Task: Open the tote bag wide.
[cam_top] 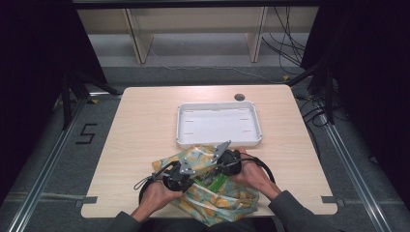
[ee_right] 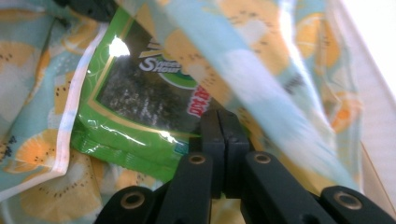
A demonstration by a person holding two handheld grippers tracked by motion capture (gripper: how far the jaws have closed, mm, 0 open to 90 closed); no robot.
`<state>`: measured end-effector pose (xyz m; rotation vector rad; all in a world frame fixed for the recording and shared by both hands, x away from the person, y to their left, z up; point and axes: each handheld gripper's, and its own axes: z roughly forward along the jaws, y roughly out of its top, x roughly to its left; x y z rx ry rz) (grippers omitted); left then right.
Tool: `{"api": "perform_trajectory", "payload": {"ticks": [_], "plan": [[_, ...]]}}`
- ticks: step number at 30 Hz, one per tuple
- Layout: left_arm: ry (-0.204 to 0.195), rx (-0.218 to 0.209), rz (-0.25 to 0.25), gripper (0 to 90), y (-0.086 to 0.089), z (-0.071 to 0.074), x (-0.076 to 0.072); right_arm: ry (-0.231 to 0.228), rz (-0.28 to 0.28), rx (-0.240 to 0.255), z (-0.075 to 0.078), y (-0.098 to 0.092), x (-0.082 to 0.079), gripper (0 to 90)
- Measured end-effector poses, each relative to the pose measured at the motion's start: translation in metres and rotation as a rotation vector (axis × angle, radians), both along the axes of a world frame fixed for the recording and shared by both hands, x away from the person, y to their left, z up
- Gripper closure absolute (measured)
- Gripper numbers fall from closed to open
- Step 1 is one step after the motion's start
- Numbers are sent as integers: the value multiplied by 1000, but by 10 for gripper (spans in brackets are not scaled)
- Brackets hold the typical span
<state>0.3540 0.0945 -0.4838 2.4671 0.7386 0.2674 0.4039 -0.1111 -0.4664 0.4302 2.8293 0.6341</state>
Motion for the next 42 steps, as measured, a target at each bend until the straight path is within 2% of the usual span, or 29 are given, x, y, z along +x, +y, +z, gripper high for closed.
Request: {"api": "perform_trajectory", "payload": {"ticks": [1, 2, 3, 4, 7, 8, 9, 10, 11, 12, 15, 16, 18, 20, 22, 23, 25, 26, 28, 31, 33, 36, 38, 42], "plan": [[-13, -8, -1, 877, 0, -1, 0, 11, -10, -8, -3, 2, 0, 900], [-16, -9, -3, 877, 0, 0, -1, -2, -21, -18, -5, 4, 1, 900], [-2, -13, 5, 877, -1, 0, -2, -20, -24, -25, -7, 5, 3, 900], [-11, -9, -4, 877, -1, 1, -1, -49, -35, -41, -6, 5, 5, 900], [-1, -2, -16, 877, -2, 0, -1, -101, -99, -64, -6, 3, 11, 900], [-6, -14, -2, 877, -2, -1, -2, -132, -104, -94, -7, 1, 14, 900], [-12, -4, -18, 877, -2, 0, -2, -137, -122, -109, -11, 0, 16, 900], [-12, -2, -19, 877, -2, 0, -2, -142, -99, -124, -13, -3, 20, 900], [-14, -6, -16, 877, -2, 0, -2, -123, -134, -120, -18, -5, 21, 900], [-10, -7, -20, 877, -2, 0, -2, -127, -113, -130, -20, -7, 24, 900], [-17, -6, -17, 876, -2, -1, -1, -66, -141, -83, -20, -10, 25, 900], [-5, -16, -4, 875, -3, -2, -2, -39, -142, -44, -19, -12, 25, 900], [-16, -9, -6, 875, -3, -2, -1, 8, -139, -3, -17, -13, 27, 900], [7, 1, -7, 874, -3, -2, -1, 58, -160, 18, -16, -16, 26, 900], [-13, -3, -2, 873, -4, -4, -1, 98, -158, 42, -15, -20, 27, 900], [-12, -1, -1, 873, -4, -4, -1, 126, -170, 59, -14, -22, 26, 900], [14, 2, 0, 872, -5, -4, 0, 157, -185, 85, -13, -25, 27, 900], [9, 7, -4, 872, -5, -3, 0, 190, -211, 105, -12, -27, 26, 900], [1, -5, 5, 872, -5, -4, -1, 195, -252, 141, -11, -31, 28, 846], [-12, -3, -5, 871, -4, -3, 0, 222, -273, 198, -9, -36, 31, 731], [-5, -7, -4, 871, -4, -3, 0, 251, -274, 233, -9, -37, 32, 666], [-7, -9, -2, 870, -4, -3, 0, 295, -297, 210, -9, -34, 28, 617], [-8, -9, -2, 870, -4, -3, 0, 307, -299, 204, -13, -31, 28, 594], [-3, -10, 5, 870, -5, -3, -1, 354, -311, 233, -17, -28, 32, 544]]}}
